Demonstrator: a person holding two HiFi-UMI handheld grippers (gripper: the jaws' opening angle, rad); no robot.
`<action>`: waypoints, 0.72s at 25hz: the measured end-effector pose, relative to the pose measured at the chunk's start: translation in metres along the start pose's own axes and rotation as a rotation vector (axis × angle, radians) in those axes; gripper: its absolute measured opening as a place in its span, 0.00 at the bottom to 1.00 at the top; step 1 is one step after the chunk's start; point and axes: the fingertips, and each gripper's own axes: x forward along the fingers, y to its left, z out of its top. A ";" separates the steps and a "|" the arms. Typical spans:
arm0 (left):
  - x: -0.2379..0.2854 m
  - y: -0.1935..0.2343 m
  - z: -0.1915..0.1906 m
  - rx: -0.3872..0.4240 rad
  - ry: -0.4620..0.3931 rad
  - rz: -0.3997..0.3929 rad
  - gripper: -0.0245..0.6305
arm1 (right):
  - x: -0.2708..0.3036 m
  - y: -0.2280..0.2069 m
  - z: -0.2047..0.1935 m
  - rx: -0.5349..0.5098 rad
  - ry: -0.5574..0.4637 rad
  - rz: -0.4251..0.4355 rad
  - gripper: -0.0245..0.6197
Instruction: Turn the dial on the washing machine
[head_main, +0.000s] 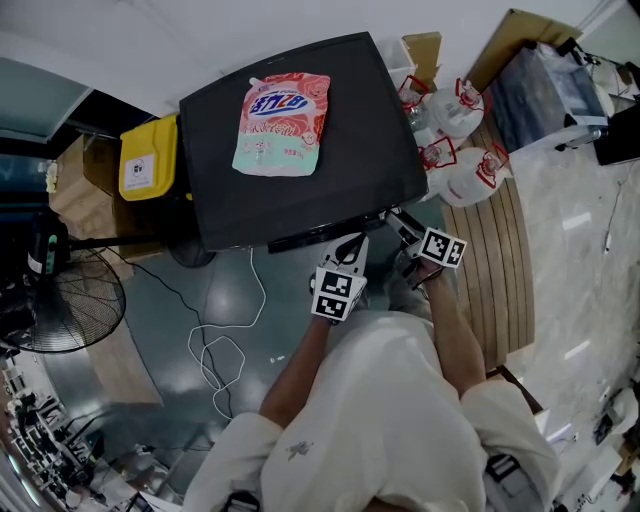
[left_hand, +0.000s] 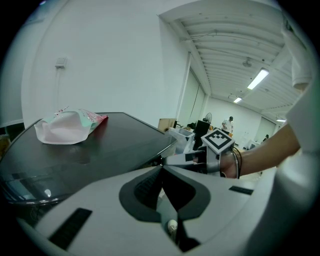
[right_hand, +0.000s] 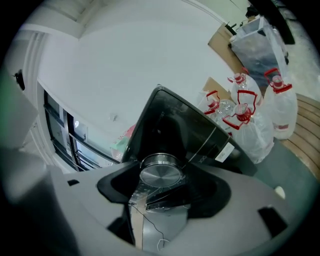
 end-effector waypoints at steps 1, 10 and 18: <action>0.000 0.001 0.000 0.001 -0.003 0.001 0.06 | -0.001 0.000 0.001 -0.009 -0.003 -0.007 0.50; -0.003 0.003 -0.006 0.001 0.003 -0.011 0.06 | -0.007 -0.005 0.004 -0.303 -0.010 -0.167 0.56; -0.007 0.005 -0.007 0.006 -0.004 -0.020 0.06 | -0.006 -0.008 -0.009 -0.542 0.054 -0.312 0.56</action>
